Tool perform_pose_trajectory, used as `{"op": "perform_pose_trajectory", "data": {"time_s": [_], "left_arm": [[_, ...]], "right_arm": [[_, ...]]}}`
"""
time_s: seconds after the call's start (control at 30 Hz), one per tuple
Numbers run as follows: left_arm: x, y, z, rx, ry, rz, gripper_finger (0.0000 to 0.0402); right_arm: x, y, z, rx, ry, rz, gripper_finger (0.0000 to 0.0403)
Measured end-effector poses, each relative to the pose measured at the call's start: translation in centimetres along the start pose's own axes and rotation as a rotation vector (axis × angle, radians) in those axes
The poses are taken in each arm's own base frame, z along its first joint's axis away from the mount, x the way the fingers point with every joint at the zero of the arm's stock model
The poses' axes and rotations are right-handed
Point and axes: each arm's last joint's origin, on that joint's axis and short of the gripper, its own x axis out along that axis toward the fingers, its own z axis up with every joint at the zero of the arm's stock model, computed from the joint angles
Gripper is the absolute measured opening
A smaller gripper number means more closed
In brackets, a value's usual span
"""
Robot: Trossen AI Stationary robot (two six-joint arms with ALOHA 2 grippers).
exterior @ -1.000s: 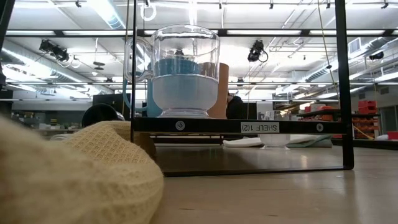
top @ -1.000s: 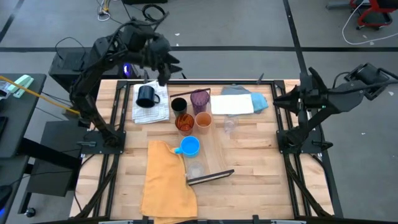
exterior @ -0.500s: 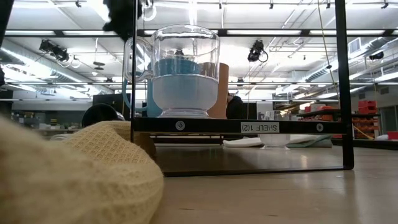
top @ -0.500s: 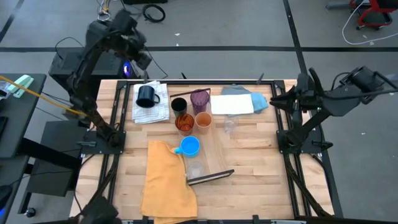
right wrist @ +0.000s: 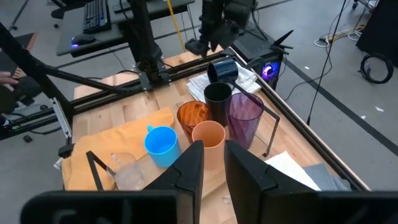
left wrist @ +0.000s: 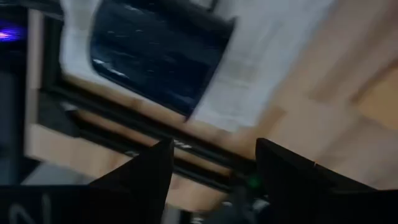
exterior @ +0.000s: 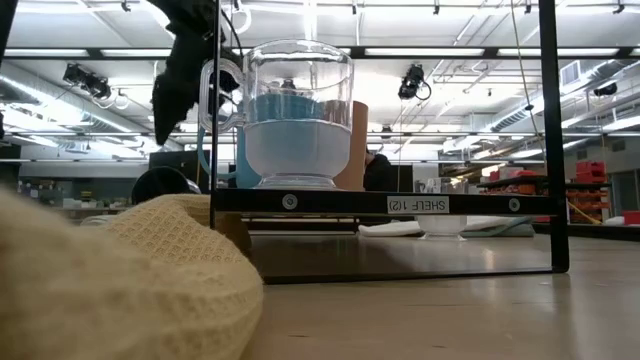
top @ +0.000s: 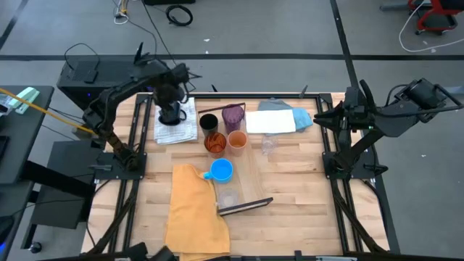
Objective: Stack small to large cups/mugs on shelf
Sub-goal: Put the dark blue mug on the shelf
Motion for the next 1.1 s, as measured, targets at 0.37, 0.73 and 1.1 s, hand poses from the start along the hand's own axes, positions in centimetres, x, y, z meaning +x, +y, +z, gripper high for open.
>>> {"op": "perform_pose_trajectory", "data": {"time_s": [0.37, 0.73, 1.1], "left_arm": [[0.3, -3.3, 0.7, 0.101, -0.18, 0.157, 0.0204], [1.7, -4.4, -0.4, 0.205, -0.12, 0.179, 0.0216], [3.4, -5.1, -3.2, 0.089, -0.235, 0.313, 0.0201]], "right_arm": [[0.0, 0.0, 0.0, 0.011, 0.0, 0.0, 0.007], [0.0, 0.0, 0.0, 0.018, 0.0, 0.0, 0.007], [0.0, 0.0, 0.0, 0.027, 0.0, 0.0, 0.007]]}}
